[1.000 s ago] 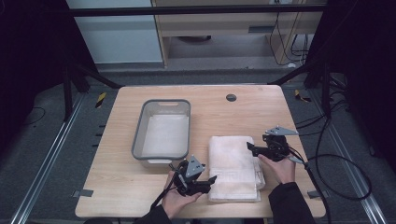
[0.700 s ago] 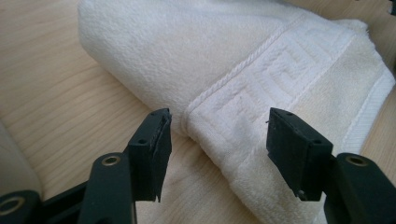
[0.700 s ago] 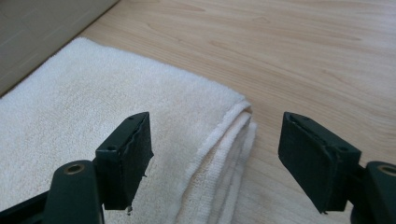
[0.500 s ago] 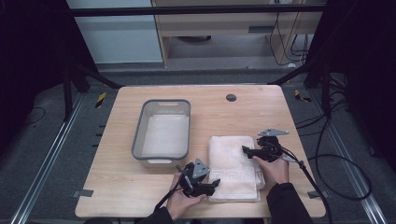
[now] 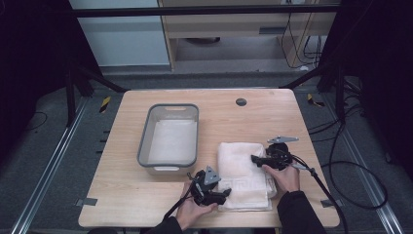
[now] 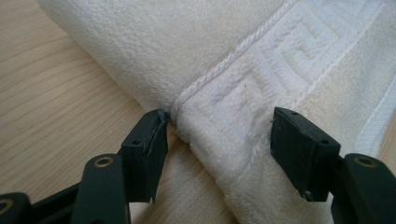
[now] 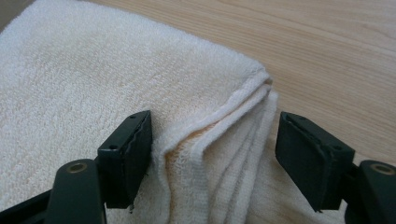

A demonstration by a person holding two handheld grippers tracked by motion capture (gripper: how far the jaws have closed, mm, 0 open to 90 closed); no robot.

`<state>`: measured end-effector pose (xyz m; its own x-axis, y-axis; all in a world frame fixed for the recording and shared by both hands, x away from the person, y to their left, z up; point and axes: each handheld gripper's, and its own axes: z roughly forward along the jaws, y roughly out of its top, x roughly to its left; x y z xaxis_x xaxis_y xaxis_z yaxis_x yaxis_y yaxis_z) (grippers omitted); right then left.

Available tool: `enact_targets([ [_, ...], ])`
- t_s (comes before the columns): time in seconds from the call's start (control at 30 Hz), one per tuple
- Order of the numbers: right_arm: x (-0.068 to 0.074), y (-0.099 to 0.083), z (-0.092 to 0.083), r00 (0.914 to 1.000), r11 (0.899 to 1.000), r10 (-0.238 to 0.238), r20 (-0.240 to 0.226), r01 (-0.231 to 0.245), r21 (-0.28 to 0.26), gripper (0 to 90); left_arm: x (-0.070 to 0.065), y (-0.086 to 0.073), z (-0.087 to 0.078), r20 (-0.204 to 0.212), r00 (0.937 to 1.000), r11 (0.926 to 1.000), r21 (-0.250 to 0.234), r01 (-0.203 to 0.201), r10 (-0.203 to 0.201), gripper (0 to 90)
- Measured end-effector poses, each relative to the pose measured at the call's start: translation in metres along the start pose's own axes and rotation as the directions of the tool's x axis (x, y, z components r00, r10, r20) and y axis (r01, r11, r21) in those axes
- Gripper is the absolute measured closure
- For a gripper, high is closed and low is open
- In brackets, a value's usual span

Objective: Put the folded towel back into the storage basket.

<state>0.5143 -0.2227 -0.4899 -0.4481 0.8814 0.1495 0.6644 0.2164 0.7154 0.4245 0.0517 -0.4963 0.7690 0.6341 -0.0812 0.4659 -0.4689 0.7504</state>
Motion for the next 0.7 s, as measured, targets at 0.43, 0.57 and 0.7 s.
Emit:
enact_targets([
  [0.43,-0.0052,-0.0017,0.0046,0.9918,0.996,0.089,-0.092,-0.085,0.041,42.1,0.0058,0.0009,0.0061,0.065,0.9967,0.9985,0.026,0.047,-0.049,42.7],
  [0.57,-0.0049,-0.0013,0.0042,0.9878,0.994,0.102,-0.118,-0.097,0.050,49.5,0.0067,0.0011,0.0066,0.085,0.9945,0.9978,0.031,0.059,-0.061,47.6],
  [0.7,-0.0044,-0.0007,0.0038,0.9801,0.991,0.129,-0.151,-0.121,0.061,58.7,0.0074,0.0016,0.0066,0.123,0.9879,0.9951,0.041,0.090,-0.094,55.6],
])
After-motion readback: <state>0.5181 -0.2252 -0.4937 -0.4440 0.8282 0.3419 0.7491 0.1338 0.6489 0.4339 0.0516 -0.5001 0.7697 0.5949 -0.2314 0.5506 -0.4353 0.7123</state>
